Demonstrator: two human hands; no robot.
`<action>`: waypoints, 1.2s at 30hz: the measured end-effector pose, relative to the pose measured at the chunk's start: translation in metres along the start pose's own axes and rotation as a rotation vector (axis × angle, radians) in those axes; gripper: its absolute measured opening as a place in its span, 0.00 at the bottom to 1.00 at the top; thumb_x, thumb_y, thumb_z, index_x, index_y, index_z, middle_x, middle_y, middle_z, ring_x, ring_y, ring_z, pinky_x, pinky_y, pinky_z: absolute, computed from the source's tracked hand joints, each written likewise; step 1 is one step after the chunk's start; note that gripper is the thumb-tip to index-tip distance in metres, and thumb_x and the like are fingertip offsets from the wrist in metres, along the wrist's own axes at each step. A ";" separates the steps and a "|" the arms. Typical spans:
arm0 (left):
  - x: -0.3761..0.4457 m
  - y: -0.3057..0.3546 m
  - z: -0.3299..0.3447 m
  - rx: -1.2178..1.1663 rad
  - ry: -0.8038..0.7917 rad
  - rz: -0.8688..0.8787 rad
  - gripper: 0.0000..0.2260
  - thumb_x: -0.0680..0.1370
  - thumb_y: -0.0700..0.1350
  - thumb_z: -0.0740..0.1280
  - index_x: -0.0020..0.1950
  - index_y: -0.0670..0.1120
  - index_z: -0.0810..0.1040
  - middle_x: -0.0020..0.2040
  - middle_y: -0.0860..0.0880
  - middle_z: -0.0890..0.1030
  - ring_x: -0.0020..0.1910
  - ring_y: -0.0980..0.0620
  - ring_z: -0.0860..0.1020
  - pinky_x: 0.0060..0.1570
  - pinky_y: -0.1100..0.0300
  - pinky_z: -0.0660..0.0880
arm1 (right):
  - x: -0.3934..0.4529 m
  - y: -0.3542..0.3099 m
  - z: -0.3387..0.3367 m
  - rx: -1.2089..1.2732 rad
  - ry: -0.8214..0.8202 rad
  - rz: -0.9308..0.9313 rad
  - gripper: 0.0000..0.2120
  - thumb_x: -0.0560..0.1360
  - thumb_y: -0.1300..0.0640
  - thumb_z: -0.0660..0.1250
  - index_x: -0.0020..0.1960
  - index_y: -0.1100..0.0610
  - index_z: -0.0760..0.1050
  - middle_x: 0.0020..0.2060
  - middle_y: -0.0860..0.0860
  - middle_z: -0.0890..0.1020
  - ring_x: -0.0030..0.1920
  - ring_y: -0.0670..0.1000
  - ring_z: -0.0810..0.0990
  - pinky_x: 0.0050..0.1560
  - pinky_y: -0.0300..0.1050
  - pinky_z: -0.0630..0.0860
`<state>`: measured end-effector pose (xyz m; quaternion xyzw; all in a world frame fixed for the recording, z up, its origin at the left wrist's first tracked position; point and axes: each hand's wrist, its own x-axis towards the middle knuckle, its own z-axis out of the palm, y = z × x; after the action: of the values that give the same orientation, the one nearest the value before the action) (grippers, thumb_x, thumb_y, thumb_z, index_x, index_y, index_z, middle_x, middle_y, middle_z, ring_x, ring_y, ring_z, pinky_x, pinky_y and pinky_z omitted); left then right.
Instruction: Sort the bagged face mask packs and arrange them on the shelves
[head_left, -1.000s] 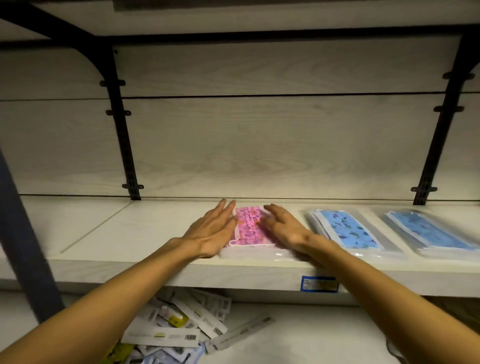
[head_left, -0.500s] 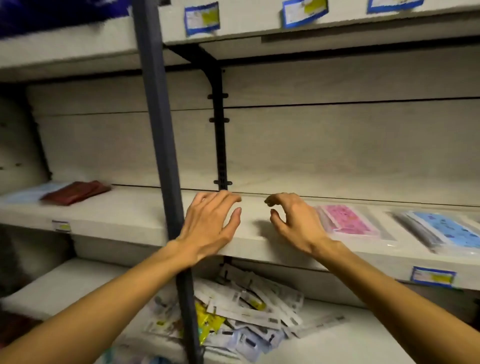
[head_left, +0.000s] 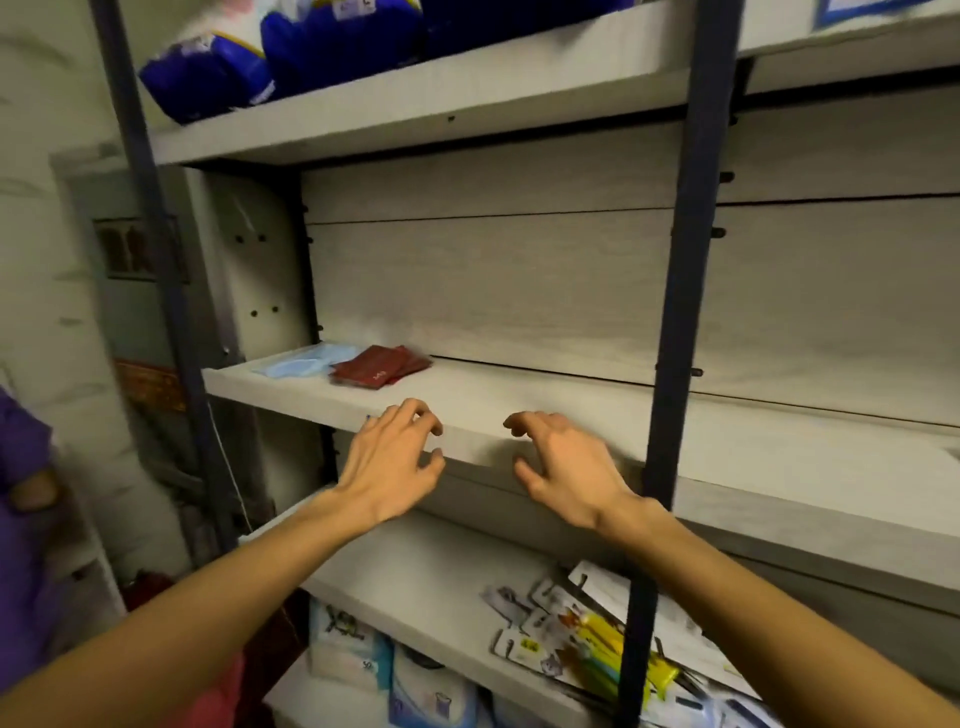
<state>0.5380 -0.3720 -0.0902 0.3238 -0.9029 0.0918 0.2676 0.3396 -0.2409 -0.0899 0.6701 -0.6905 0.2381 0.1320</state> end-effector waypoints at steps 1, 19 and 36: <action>0.004 -0.016 0.002 0.003 0.002 -0.016 0.14 0.79 0.53 0.64 0.63 0.49 0.76 0.63 0.52 0.73 0.59 0.51 0.74 0.58 0.54 0.72 | 0.015 -0.006 0.007 0.010 -0.002 0.025 0.23 0.77 0.50 0.63 0.71 0.51 0.68 0.65 0.49 0.78 0.65 0.52 0.74 0.57 0.49 0.76; 0.176 -0.231 0.079 -0.076 -0.163 -0.293 0.22 0.79 0.60 0.64 0.68 0.50 0.73 0.66 0.48 0.76 0.62 0.47 0.76 0.56 0.53 0.75 | 0.288 -0.019 0.126 1.375 -0.326 0.839 0.17 0.75 0.59 0.69 0.59 0.63 0.67 0.53 0.63 0.75 0.49 0.61 0.82 0.45 0.54 0.83; 0.212 -0.328 0.131 -0.288 -0.091 -0.066 0.14 0.75 0.64 0.67 0.50 0.57 0.84 0.45 0.61 0.84 0.42 0.62 0.79 0.35 0.66 0.71 | 0.393 -0.014 0.188 1.182 -0.563 0.886 0.15 0.75 0.46 0.70 0.37 0.53 0.70 0.30 0.48 0.73 0.22 0.43 0.61 0.20 0.34 0.51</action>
<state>0.5532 -0.7839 -0.0876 0.3153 -0.9068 -0.0624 0.2727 0.3527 -0.6750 -0.0505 0.3269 -0.6596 0.4175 -0.5327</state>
